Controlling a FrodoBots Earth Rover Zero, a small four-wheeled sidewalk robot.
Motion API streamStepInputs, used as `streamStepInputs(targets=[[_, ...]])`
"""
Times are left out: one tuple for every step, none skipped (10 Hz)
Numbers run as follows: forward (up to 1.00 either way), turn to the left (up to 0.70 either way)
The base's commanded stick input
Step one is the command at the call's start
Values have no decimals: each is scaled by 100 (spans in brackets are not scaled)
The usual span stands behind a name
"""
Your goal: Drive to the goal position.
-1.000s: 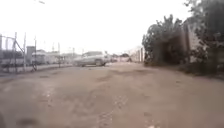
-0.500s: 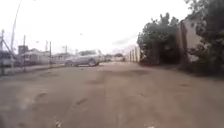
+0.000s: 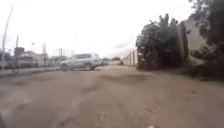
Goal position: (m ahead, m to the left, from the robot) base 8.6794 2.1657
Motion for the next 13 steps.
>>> streamStepInputs(targets=[[85, 1], [85, 1], [85, 1], [85, 1], [85, 1], [85, 1], [85, 1], [85, 1], [85, 1], [85, 1], [85, 1], [85, 1], [85, 1]])
